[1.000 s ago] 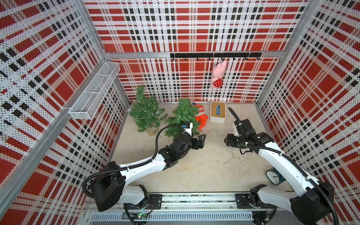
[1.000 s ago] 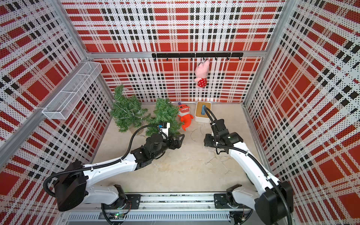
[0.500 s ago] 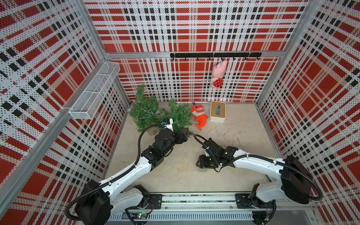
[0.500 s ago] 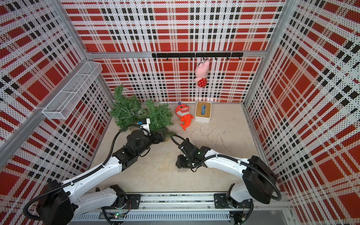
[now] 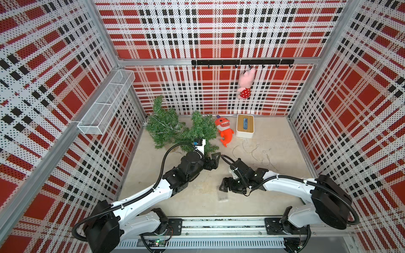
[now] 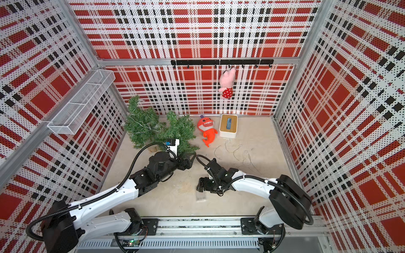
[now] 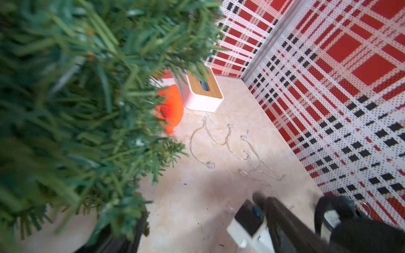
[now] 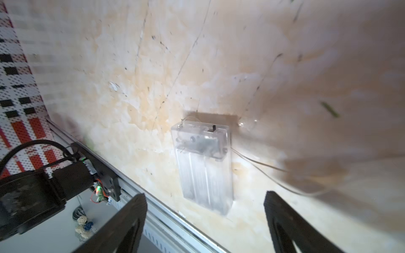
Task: Wrap string light around the christmas tree
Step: Pick up the light string from the center of the board.
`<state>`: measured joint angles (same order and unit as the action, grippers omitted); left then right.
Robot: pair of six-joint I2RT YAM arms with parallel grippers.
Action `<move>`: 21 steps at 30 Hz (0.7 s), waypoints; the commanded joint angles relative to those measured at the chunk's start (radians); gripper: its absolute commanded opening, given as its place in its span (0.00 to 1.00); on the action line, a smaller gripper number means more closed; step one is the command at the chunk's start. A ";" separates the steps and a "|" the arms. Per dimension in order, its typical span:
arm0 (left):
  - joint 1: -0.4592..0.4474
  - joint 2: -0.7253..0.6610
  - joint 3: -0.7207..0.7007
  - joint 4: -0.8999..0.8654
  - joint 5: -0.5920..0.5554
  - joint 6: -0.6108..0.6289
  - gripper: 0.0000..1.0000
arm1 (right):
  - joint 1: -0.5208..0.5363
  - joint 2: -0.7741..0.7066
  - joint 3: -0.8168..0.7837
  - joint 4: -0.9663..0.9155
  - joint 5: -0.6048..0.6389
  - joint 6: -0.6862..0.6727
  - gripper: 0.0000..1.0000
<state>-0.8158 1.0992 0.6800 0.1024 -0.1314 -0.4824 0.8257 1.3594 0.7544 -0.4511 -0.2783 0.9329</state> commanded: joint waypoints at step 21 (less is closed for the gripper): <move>-0.368 0.364 0.067 0.245 -0.038 0.243 0.88 | -0.646 -0.164 -0.265 0.172 0.126 -0.013 0.64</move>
<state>-1.1790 1.4635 0.7136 0.2905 -0.1501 -0.2630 0.1867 1.1652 0.5198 -0.4309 -0.1566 0.8505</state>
